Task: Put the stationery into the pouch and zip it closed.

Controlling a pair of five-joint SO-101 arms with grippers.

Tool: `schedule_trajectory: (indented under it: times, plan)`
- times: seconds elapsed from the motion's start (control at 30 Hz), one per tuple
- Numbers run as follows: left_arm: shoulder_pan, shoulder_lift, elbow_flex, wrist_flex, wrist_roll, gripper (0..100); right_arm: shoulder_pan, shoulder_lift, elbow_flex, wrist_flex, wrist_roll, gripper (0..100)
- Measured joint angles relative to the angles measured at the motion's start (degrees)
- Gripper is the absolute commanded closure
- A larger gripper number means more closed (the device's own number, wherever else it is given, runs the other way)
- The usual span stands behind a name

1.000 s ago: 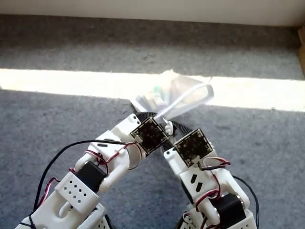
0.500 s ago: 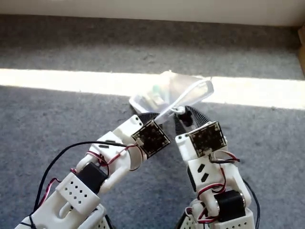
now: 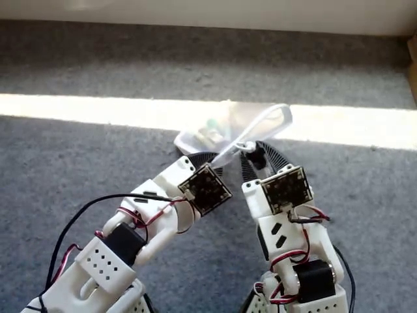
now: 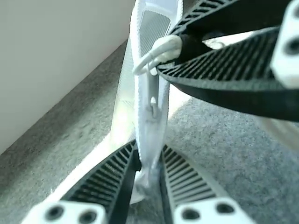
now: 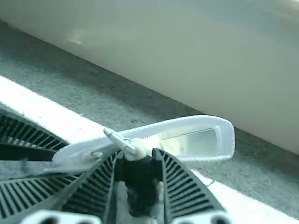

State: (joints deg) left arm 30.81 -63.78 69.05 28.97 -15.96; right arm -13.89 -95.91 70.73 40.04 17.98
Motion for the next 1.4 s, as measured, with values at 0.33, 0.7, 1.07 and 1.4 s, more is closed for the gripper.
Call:
schedule_trajectory:
  times: [0.33, 0.7, 1.07, 1.4]
  plan:
    - [-0.2, -0.2, -0.4, 0.0, 0.0, 100, 3.2, 0.0, 0.9, -1.9, 0.0, 99.5]
    - [-0.2, -6.8, 0.1, 2.5, 0.0, 100, 7.6, 0.0, 0.9, -4.5, -0.5, 99.5]
    - [-0.1, -19.3, 5.2, 5.7, 0.0, 100, 12.2, 0.0, 0.9, -6.6, -3.5, 99.5]
    - [-0.2, -20.3, 5.3, 6.5, -1.1, 100, 17.6, 0.0, 1.4, -9.7, -3.7, 99.5]
